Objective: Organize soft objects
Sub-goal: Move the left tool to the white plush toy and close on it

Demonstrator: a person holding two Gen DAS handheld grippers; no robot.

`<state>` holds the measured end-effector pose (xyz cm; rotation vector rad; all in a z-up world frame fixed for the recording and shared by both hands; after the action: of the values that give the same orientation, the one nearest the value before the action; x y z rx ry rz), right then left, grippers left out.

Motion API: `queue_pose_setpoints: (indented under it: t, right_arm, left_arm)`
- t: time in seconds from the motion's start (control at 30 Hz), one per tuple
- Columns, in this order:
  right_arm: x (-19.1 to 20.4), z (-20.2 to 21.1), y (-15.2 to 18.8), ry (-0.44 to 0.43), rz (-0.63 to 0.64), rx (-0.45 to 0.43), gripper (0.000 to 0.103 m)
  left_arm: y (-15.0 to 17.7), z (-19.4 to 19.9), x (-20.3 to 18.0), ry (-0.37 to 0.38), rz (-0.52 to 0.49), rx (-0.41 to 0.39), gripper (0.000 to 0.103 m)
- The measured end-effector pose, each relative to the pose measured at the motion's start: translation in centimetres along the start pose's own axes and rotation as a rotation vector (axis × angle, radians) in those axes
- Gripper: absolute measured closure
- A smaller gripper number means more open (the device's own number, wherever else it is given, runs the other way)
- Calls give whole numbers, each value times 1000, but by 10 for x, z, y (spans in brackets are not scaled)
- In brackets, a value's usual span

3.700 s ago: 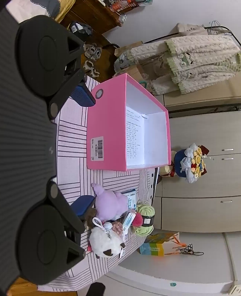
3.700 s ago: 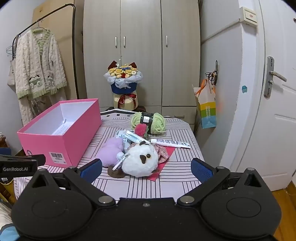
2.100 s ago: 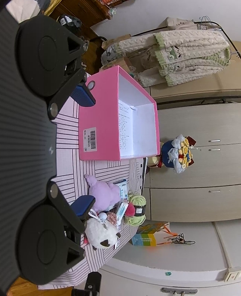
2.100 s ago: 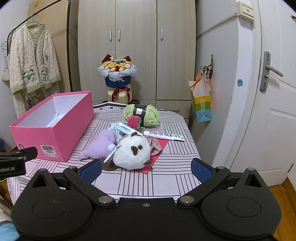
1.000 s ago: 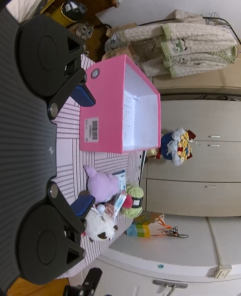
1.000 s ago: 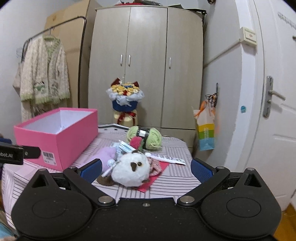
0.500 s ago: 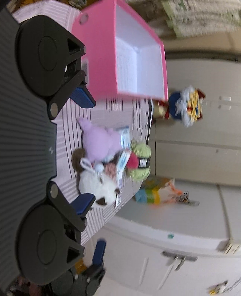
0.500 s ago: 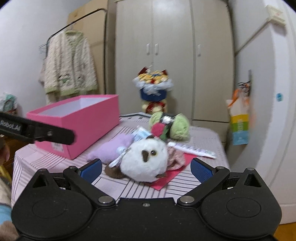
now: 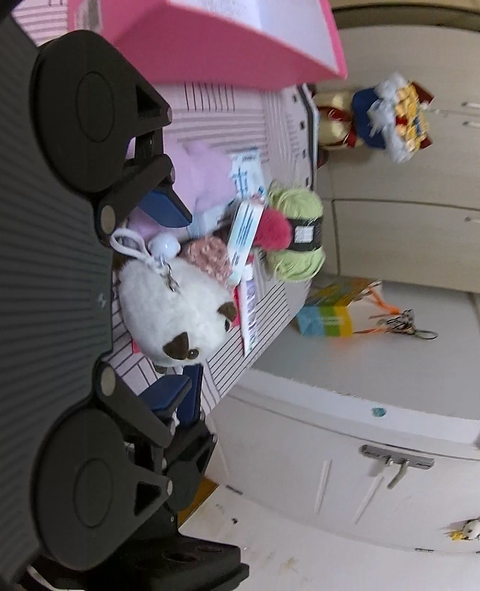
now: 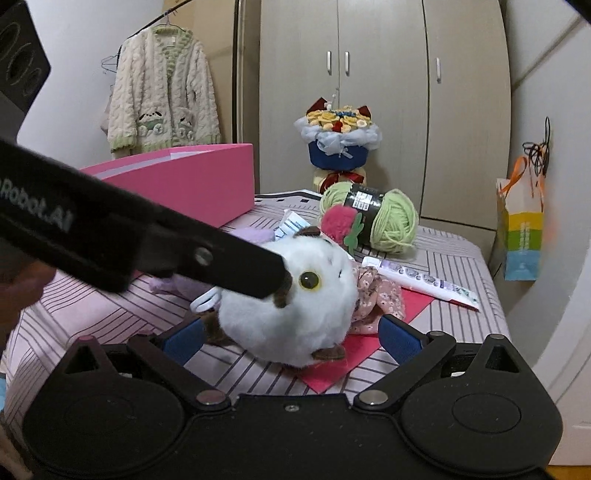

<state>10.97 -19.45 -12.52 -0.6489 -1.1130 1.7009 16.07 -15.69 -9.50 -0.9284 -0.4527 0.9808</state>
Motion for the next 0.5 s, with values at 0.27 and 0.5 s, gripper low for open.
queue_pose_setpoints:
  t: [0.27,0.5]
  right_arm:
    - [-9,-13,11,-70,-121,3,28]
    - [-7,-12,12,-70,-134,-14,33]
  left_arm:
    - [0,-21,-5,-4,-46,51,24]
    - [-2,-27,-11,-15,-77,169,24]
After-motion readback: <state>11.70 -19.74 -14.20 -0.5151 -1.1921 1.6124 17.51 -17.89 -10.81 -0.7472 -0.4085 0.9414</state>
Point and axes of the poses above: each gripper's, at about its wrist camera, not at the fingertips, and z roughly against the way its jaws point, x to its left, y to its underside, the point moved 8 cm from there along -z, roughly the way its jaws point, and after that the axes turned 8 degrees about -y, right-handed, at the moved point
